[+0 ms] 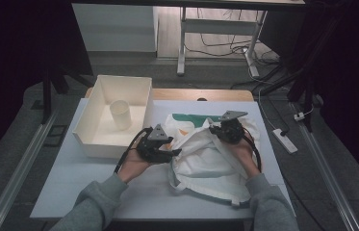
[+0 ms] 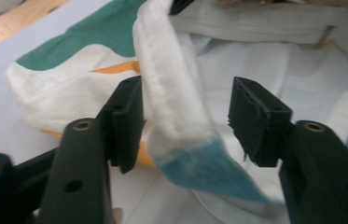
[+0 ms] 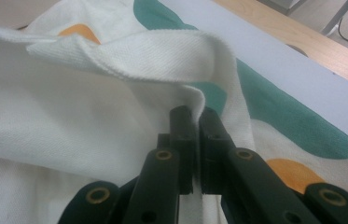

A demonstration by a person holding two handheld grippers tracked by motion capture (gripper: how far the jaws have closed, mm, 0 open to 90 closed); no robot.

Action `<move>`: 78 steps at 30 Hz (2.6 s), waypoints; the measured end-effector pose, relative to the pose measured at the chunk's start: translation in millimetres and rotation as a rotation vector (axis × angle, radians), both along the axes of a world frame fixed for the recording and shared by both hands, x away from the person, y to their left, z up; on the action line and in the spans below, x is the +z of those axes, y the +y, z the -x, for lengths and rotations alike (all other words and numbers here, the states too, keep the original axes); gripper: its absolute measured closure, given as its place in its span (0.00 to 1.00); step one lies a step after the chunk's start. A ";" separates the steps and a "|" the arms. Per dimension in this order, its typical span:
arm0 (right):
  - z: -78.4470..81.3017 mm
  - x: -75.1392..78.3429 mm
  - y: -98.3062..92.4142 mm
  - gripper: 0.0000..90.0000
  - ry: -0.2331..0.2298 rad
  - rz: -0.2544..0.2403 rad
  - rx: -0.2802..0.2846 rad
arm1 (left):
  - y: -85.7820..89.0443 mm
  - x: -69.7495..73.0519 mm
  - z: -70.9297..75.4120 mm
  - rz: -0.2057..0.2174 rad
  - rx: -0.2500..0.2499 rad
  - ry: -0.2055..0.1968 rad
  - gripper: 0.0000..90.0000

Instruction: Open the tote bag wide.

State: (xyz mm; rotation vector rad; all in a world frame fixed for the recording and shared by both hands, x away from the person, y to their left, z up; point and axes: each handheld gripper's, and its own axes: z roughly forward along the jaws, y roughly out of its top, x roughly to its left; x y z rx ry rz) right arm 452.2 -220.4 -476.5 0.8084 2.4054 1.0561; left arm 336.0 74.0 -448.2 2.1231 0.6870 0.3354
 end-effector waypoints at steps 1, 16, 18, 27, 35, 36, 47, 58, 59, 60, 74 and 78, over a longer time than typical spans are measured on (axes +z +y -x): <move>-0.1 0.0 0.0 0.96 0.000 0.000 0.001 | 1.6 3.6 5.8 0.006 -0.012 -0.013 0.49; 0.7 -0.8 -0.4 0.95 0.003 -0.005 -0.003 | -57.2 -7.7 42.1 -0.085 -0.279 0.035 0.45; 0.9 -1.0 -0.2 0.95 0.006 -0.006 -0.005 | -63.5 -14.0 42.6 -0.107 -0.296 0.050 0.44; 0.6 -1.5 -0.5 0.94 0.012 -0.018 -0.005 | -84.9 -32.0 45.6 -0.165 -0.350 0.082 0.44; 1.6 -1.5 -0.2 0.91 0.015 -0.018 -0.006 | -87.8 -41.6 43.8 -0.212 -0.347 0.094 0.44; 1.8 -1.3 -0.2 0.90 0.016 -0.018 -0.005 | -87.2 -42.5 43.3 -0.213 -0.343 0.095 0.43; 47.0 39.6 -7.2 0.49 -0.019 -0.106 0.035 | -70.1 -45.4 40.0 -0.211 -0.312 0.103 0.43; 128.0 38.2 -14.9 0.51 0.068 -0.106 0.090 | -50.3 -35.1 35.4 -0.150 -0.269 0.076 0.44; 135.0 33.7 -14.4 0.51 0.081 -0.103 0.097 | -48.8 -33.6 34.5 -0.146 -0.264 0.073 0.44; 142.4 28.8 -13.7 0.51 0.096 -0.099 0.106 | -46.9 -30.7 32.7 -0.130 -0.250 0.071 0.45; 195.9 -19.4 21.6 0.53 0.147 0.017 0.234 | -73.6 -13.4 -0.9 -0.103 -0.195 0.053 0.51; 195.5 -26.7 32.3 0.52 0.124 0.066 0.234 | -81.5 -9.1 -5.9 -0.095 -0.203 0.050 0.51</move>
